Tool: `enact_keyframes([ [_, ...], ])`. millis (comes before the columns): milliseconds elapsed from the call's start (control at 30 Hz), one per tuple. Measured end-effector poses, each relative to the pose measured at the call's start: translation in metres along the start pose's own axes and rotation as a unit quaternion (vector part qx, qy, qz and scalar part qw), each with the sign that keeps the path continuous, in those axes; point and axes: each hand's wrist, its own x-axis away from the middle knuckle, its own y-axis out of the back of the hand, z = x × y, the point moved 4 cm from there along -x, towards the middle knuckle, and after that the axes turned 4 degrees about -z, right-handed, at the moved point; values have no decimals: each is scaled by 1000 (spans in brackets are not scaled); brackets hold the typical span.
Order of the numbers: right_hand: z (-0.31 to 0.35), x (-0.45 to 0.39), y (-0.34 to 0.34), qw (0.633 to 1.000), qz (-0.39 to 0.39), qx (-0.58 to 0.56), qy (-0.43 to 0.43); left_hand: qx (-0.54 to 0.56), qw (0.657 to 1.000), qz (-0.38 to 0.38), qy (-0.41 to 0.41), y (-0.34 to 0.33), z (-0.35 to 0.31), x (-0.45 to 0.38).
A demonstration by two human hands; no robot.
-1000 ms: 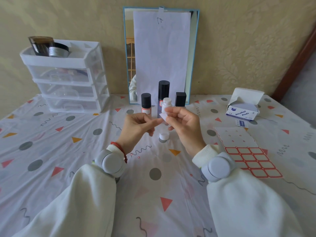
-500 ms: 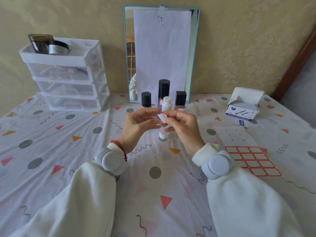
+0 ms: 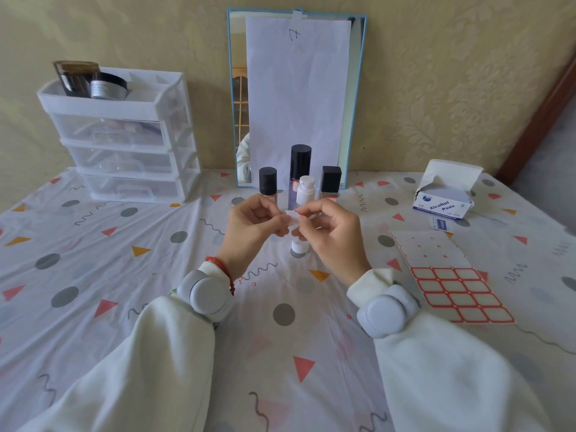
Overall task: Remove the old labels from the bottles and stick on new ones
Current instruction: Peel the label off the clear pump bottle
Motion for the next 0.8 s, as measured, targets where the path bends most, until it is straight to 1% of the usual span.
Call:
enact_keyframes([
  [100,7,3,-4,995,11,64,73,10,1000,9,-9,-1,0,0],
  [167,8,4,-3,989,2,98,107,10,1000,16,-8,-1,2,0],
  [267,8,3,1,987,-17,103,124,10,1000,14,-2,0,4,0],
  [333,7,2,1,986,-18,100,130,35,999,22,12,-1,4,0],
  [500,6,1,1,984,-24,119,130,90,994,39,54,-4,2,1],
  [633,6,2,-3,982,-2,120,142,71,996,21,49,-2,3,2],
  [733,4,3,-5,990,22,91,102,66,997,10,40,1,3,2],
  [800,2,3,-4,997,16,56,59,66,997,13,33,2,3,1],
])
